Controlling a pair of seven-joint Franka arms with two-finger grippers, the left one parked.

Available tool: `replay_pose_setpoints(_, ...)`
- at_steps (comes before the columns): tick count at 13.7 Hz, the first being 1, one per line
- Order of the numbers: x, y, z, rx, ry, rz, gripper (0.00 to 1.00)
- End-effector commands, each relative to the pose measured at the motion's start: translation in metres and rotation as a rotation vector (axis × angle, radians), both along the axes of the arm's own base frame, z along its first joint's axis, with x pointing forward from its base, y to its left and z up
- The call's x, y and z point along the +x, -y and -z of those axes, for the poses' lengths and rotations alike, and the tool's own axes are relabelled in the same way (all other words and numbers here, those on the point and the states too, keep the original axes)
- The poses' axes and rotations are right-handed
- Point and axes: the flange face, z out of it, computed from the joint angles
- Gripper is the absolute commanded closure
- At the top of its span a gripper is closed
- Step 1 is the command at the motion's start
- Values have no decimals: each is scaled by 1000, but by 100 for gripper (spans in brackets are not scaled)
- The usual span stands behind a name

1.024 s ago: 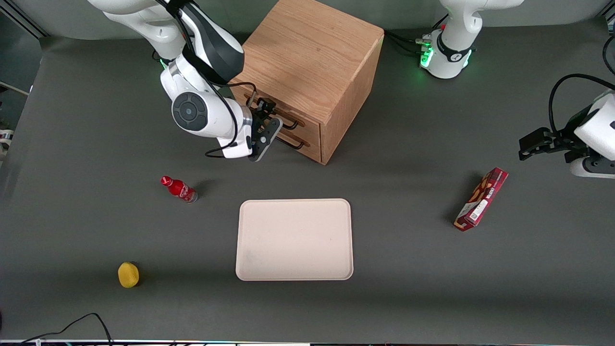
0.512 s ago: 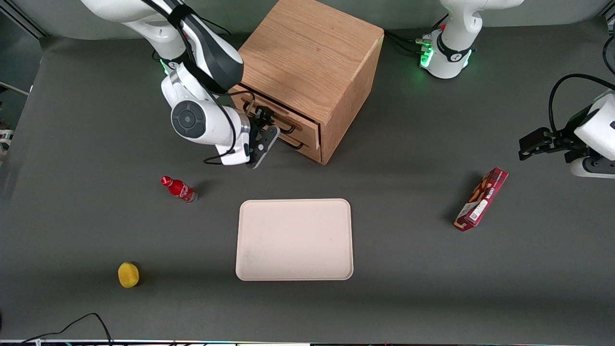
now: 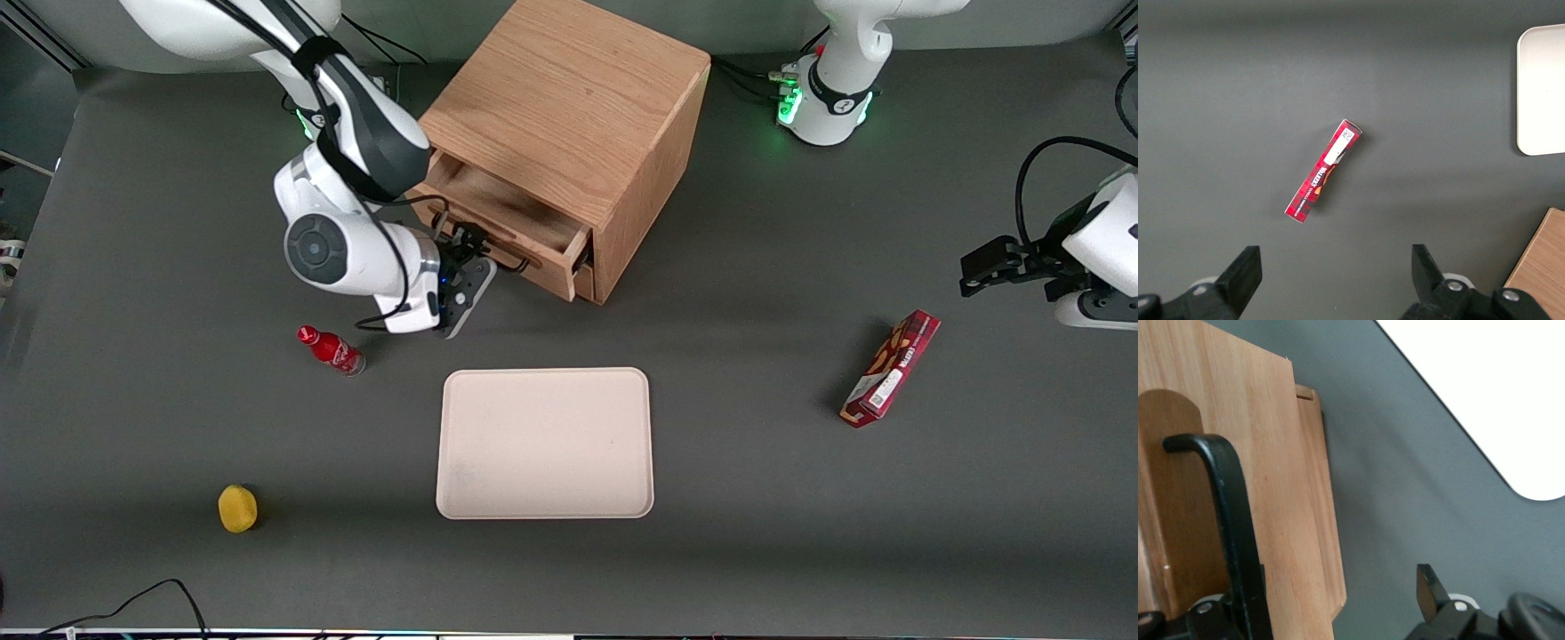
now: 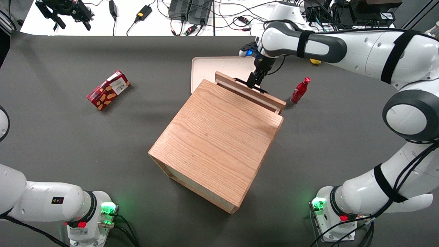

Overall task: Open upper drawer
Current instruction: 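Pull the handle outward with the right gripper, sliding the drawer open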

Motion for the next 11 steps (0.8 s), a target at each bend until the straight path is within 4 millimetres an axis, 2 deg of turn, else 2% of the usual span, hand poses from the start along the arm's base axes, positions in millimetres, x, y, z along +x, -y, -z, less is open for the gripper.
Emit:
replay_pose_setpoints(1,16,2,5,13,6,-25,0)
replay_pose_setpoints(3,34,12,8,-6,-12,-28,0)
replay_pose_setpoints(6,54,20,1,-14,-26,-32,0)
replay_pose_setpoints(11,68,30,-6,-25,-19,-44,0)
